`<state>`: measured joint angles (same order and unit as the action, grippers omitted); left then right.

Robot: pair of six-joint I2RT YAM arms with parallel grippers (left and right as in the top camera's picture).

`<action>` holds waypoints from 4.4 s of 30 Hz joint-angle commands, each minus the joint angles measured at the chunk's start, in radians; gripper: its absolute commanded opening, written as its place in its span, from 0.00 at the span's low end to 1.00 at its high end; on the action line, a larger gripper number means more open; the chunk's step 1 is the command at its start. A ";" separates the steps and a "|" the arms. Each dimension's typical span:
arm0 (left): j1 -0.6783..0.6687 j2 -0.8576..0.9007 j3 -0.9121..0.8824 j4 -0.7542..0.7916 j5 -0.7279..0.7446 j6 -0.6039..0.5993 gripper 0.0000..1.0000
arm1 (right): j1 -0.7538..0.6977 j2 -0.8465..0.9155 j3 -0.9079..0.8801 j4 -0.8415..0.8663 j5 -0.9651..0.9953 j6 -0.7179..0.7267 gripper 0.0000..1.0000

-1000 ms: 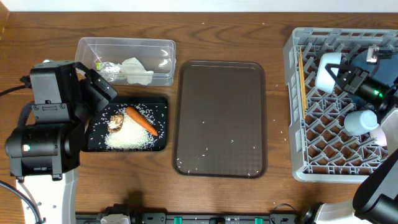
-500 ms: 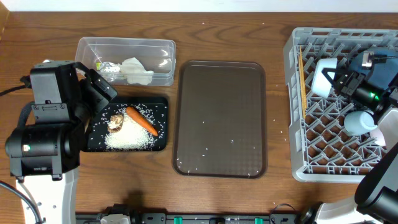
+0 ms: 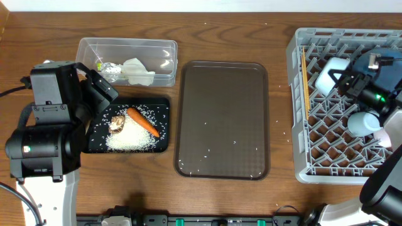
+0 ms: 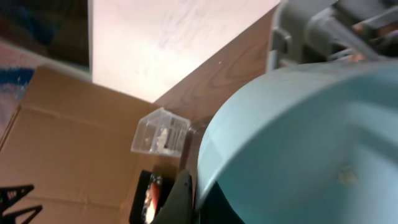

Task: Sort waste into correct bins and load items into the dishwasher rack

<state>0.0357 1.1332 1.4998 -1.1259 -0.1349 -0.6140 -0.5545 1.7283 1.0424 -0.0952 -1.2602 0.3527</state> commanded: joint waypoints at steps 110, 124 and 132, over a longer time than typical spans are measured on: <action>-0.002 0.003 0.004 -0.003 -0.015 -0.001 0.98 | 0.594 -1.371 -0.355 -0.773 1.323 -0.124 0.99; -0.002 0.003 0.003 -0.003 -0.016 -0.001 0.98 | 0.622 -1.672 -0.941 -0.096 1.244 -0.122 0.99; -0.002 0.003 0.003 -0.003 -0.016 -0.001 0.98 | 0.523 -1.723 -1.006 -0.040 1.225 -0.126 0.99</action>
<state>0.0357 1.1336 1.4994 -1.1263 -0.1352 -0.6136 0.0097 0.0162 0.0509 -0.1501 -0.0158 0.2432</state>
